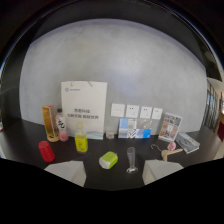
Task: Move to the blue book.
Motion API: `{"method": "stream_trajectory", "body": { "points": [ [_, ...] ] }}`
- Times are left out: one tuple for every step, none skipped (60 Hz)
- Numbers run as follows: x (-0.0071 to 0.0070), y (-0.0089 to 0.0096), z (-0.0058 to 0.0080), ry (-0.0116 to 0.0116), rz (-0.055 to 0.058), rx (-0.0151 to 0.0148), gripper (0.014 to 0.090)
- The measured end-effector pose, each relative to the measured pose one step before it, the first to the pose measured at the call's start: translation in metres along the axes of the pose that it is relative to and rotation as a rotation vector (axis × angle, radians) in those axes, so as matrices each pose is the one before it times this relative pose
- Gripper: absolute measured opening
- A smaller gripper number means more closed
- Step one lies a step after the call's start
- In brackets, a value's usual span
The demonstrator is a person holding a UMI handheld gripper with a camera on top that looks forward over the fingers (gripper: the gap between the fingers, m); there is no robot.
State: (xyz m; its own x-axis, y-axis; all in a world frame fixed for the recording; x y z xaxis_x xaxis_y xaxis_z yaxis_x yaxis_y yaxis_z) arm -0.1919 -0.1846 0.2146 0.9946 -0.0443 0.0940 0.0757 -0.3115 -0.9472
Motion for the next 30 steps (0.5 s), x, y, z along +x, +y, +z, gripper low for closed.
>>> {"method": "stream_trajectory", "body": {
  "points": [
    [0.00381,-0.00101,0.00421,0.00322,-0.0008,-0.00036,0.0855],
    [0.00386,-0.00055,0.00461,0.00369,-0.0004,-0.00099,0.0853],
    [0.0028,0.00045,0.00497,0.00698,-0.0006,0.00027,0.0854],
    [0.00526,-0.00144,0.00429,0.00014,-0.0003,-0.0041,0.0854],
    [0.0024,0.00024,0.0079,0.00686,-0.0012,-0.00064,0.0854],
    [0.00585,-0.00105,0.00266,-0.00094,-0.0015,-0.00341,0.0855],
    [0.00436,-0.0002,0.0049,0.002,-0.0008,-0.0023,0.0855],
    [0.00429,-0.00001,0.00538,0.00119,-0.0005,-0.00293,0.0853],
    [0.00418,0.00002,0.00576,0.00109,-0.0003,-0.00378,0.0851],
    [0.0043,0.0002,0.00616,0.00062,-0.0008,-0.00385,0.0853],
    [0.00439,0.00004,0.00682,0.00062,-0.0009,-0.00367,0.0852],
    [0.0045,-0.00024,0.00671,0.00058,-0.0006,-0.00391,0.0854],
    [0.00411,-0.00006,0.00837,0.00267,0.0007,-0.00372,0.0854],
    [0.00476,-0.00022,0.00715,0.00151,0.0006,-0.00433,0.085],
    [0.00521,-0.00008,0.00783,0.0006,0.0004,-0.00472,0.085],
    [0.00503,0.00004,0.0076,0.00142,-0.0004,-0.00494,0.0853],
    [0.00535,-0.00044,0.00785,0.002,-0.001,-0.00512,0.085],
    [0.00538,-0.0007,0.00798,0.00309,-0.0009,-0.00432,0.0853],
    [0.00572,-0.00117,0.00803,0.00346,-0.0004,-0.00216,0.0854],
    [0.00556,-0.00162,0.00802,0.00308,0.0005,-0.00016,0.0851],
    [0.00535,-0.00174,0.0086,0.0027,0.0,-0.00041,0.0853],
    [0.00574,-0.00166,0.00869,0.00184,-0.0004,-0.0021,0.085],
    [0.00561,-0.00077,0.00879,0.00191,-0.0035,-0.00453,0.0855],
    [0.00526,-0.00094,0.00889,0.00221,-0.0035,-0.00366,0.0851],
    [0.0048,-0.00117,0.00904,0.0022,-0.003,-0.00213,0.0852],
    [0.00466,-0.00141,0.00948,0.00152,-0.0021,-0.00002,0.0856],
    [0.00451,-0.0013,0.00982,0.00169,-0.0016,-0.00133,0.0851],
    [0.00416,-0.00034,0.00953,0.00172,-0.0024,-0.00421,0.0852],
    [0.00401,0.00016,0.0097,0.00158,-0.0041,-0.00685,0.0851],
    [0.00363,0.00045,0.00955,0.0,-0.0057,-0.00675,0.0852]
  ]
}}
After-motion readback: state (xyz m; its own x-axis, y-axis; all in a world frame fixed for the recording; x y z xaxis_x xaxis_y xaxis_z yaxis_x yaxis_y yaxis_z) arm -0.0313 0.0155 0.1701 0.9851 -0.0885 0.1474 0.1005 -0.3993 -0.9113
